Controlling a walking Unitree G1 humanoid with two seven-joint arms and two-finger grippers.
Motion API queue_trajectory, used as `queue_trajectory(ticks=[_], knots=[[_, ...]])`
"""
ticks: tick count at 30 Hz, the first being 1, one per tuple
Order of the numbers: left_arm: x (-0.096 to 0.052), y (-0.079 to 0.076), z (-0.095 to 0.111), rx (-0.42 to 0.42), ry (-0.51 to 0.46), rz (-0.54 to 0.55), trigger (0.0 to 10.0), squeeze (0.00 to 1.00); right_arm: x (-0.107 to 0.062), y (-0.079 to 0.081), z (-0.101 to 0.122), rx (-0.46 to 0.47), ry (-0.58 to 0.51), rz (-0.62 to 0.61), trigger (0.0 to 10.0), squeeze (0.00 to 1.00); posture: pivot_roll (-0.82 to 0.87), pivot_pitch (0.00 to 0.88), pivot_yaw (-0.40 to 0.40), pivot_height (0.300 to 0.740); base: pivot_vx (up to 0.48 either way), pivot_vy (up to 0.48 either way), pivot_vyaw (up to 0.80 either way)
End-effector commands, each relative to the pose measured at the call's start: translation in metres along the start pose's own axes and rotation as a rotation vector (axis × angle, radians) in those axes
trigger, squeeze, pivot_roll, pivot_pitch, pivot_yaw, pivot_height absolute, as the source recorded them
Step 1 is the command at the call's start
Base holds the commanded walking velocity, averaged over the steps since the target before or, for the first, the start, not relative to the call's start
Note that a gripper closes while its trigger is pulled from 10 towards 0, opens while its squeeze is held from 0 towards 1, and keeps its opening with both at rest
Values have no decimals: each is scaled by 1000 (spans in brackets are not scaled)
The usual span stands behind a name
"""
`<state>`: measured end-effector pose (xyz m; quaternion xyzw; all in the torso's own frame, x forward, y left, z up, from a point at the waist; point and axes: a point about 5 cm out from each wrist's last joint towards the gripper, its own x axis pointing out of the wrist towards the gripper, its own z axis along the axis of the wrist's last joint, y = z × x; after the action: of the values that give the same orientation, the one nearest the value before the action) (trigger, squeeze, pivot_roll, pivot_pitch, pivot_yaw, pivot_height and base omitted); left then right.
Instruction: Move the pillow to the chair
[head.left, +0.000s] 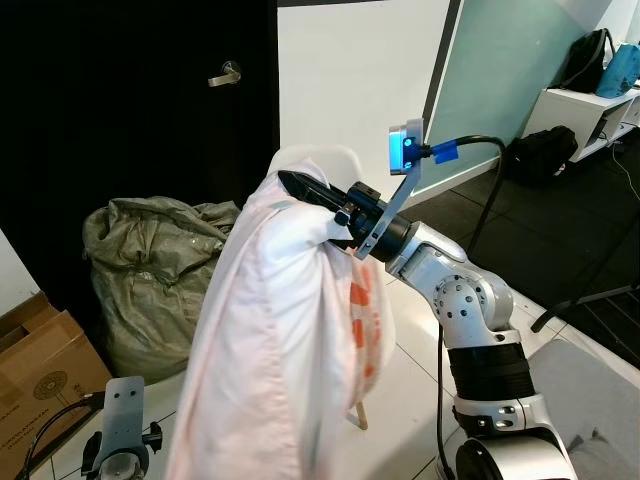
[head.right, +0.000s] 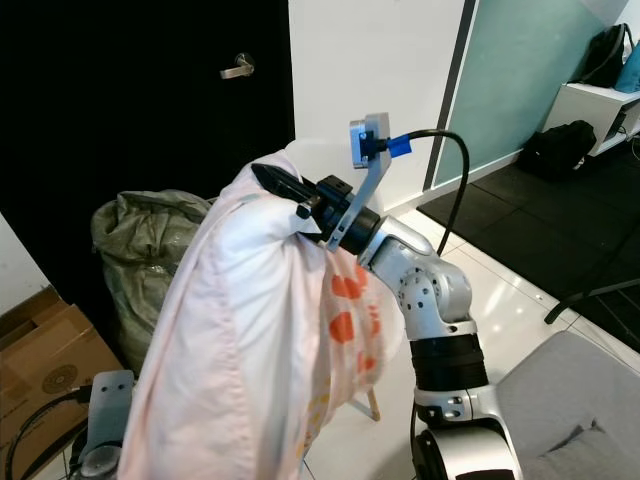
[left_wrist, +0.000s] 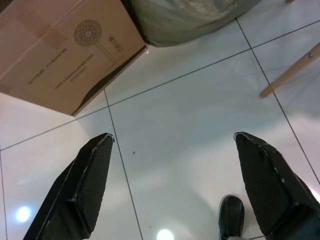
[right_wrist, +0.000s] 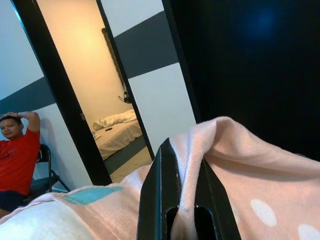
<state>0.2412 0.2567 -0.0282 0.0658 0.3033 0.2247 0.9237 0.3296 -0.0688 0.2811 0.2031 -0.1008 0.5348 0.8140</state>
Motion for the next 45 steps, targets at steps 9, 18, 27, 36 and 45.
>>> queue_trajectory(ticks=[9, 18, 27, 36, 45], knots=[[-1, -2, -2, 15, -1, -18, 10000, 0, 6, 8, 15, -36, -76, 50, 10000, 0, -104, 46, -28, 736, 302, 0, 0], [-1, -2, -2, 21, -1, -25, 10000, 0, 7, 10, 16, -19, -83, 68, 10000, 0, -102, 45, -26, 736, 335, 0, 0], [-1, -2, -3, 28, 0, -33, 10000, 0, 1, 36, 33, 130, -194, 315, 10000, 0, -102, 41, -26, 736, 368, 0, 0], [-2, -4, -3, 28, -1, -45, 10000, 0, -1, 38, 39, 160, -224, 354, 10000, 0, -101, 34, -27, 736, 468, 0, 0], [-2, -4, -4, 30, -2, -44, 10000, 0, 0, 38, 32, 161, -172, 336, 10000, 0, -99, 34, -28, 736, 480, 0, 0]])
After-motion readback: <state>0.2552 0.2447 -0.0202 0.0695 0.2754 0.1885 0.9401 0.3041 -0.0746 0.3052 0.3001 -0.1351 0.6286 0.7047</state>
